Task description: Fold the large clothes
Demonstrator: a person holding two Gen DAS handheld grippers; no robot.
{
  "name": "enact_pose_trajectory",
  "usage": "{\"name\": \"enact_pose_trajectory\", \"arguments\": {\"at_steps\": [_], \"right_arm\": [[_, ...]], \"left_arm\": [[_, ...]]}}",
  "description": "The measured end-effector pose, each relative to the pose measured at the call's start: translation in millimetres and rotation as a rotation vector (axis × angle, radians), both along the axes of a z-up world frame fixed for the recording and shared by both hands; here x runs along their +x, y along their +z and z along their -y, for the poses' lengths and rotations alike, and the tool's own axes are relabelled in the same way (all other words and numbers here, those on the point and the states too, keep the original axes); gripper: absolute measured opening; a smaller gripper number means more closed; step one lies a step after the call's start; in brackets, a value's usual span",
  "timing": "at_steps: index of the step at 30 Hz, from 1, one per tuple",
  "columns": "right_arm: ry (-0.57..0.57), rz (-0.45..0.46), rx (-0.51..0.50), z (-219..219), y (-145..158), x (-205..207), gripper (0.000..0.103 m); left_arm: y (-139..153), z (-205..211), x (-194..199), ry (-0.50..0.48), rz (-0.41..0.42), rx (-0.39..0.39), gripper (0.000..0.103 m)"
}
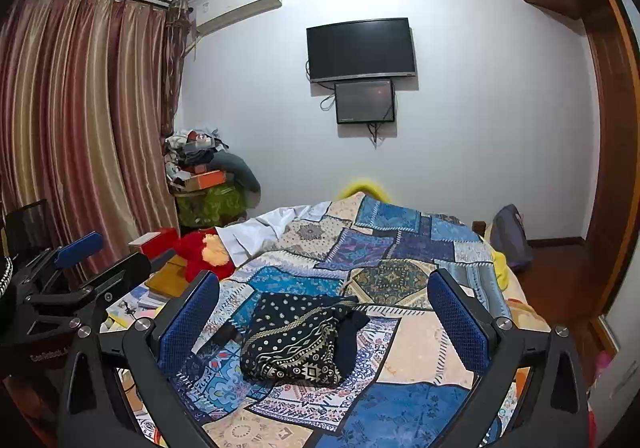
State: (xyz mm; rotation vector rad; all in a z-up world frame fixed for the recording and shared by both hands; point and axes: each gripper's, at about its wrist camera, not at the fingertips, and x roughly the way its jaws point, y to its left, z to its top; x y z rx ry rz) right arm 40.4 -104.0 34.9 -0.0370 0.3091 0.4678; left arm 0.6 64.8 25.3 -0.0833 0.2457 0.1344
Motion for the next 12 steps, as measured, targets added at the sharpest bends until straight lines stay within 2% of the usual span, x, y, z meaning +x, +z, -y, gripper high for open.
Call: {"name": "enact_pose_trajectory", "arguments": {"at_steps": [12], "right_arm": [[-0.021,-0.037,0.028,4.6,-1.7,7.8,0.103]], "left_arm": [[-3.4,-0.8,1.7,-0.008,-0.009,-0.003,0.103]]}}
